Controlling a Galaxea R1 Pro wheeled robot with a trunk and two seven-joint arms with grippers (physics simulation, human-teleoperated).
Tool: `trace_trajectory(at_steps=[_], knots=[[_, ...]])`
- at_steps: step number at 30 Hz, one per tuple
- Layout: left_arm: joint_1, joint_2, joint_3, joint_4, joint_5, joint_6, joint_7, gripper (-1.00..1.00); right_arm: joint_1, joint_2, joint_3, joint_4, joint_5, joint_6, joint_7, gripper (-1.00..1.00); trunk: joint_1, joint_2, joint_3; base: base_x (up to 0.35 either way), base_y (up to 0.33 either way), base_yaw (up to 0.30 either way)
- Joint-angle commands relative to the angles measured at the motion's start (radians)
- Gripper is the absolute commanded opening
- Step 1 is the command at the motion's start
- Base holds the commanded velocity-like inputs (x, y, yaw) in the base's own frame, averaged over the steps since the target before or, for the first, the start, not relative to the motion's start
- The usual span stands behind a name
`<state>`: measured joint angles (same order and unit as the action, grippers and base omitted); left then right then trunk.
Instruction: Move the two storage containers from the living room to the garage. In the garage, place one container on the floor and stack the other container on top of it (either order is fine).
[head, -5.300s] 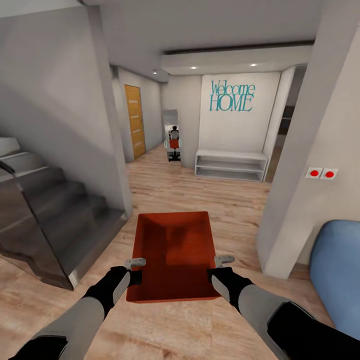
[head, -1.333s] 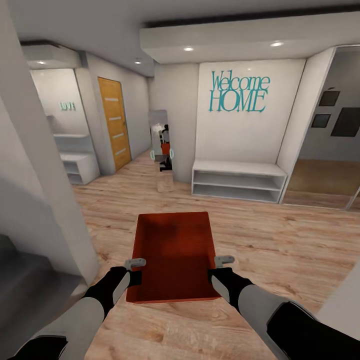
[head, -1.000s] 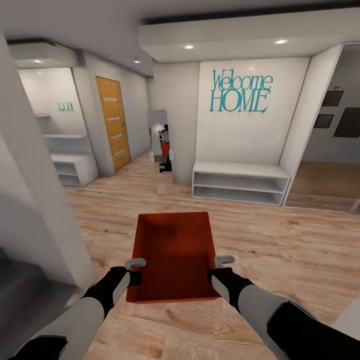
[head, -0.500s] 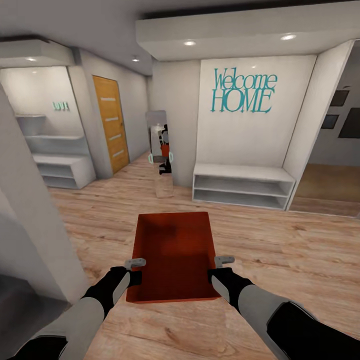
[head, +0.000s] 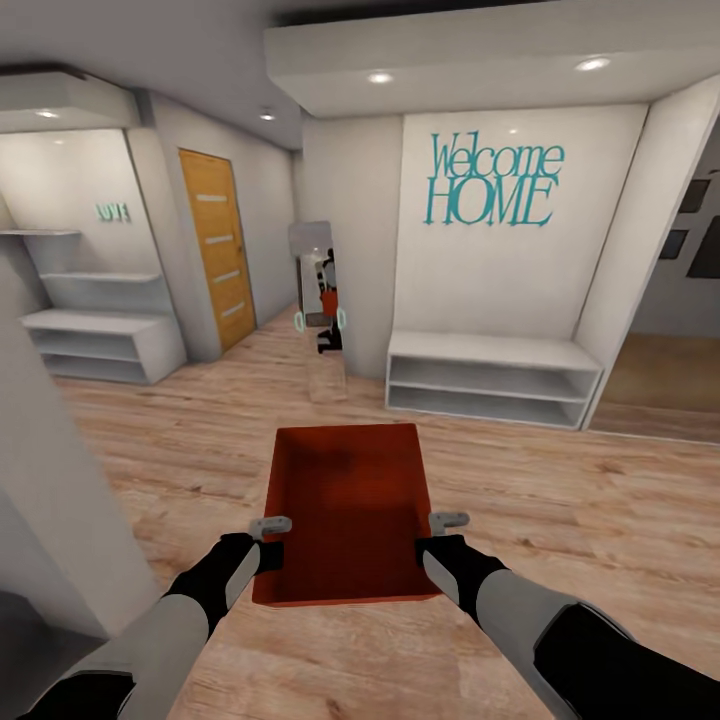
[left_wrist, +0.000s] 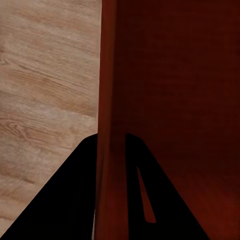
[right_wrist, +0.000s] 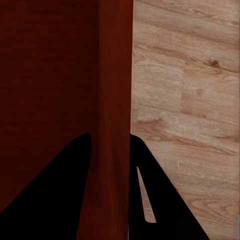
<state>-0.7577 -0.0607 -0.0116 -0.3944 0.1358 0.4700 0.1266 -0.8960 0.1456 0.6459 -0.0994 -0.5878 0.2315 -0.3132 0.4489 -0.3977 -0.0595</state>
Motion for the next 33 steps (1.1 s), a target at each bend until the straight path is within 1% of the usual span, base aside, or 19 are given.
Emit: trace_trajectory(at_steps=[1,10,25,33], knots=[[0.0,-0.003,0.007,0.001,-0.018,0.009,0.013,-1.0,-0.001,0.005,-0.003,-0.014,0.034,0.008,-0.006,-1.0,0.001,-0.002,-0.002,0.322,0.0,0.0],[0.0,-0.004,0.007,0.0,-0.018,0.009,0.013,-1.0,-0.001,0.005,-0.004,-0.014,0.034,0.008,-0.006,-1.0,0.001,-0.002,-0.002,0.322,0.0,0.018],[0.0,-0.003,0.007,0.0,-0.018,0.009,0.013,-1.0,-0.001,0.005,-0.005,-0.014,0.034,0.008,-0.006,-1.0,0.001,-0.002,-0.002,0.322,0.0,0.24],[0.0,-0.004,0.007,0.0,-0.018,0.009,0.013,-1.0,-0.001,0.005,-0.005,-0.014,0.034,0.008,-0.006,-1.0,0.001,-0.002,-0.002,0.322,0.0,0.037]])
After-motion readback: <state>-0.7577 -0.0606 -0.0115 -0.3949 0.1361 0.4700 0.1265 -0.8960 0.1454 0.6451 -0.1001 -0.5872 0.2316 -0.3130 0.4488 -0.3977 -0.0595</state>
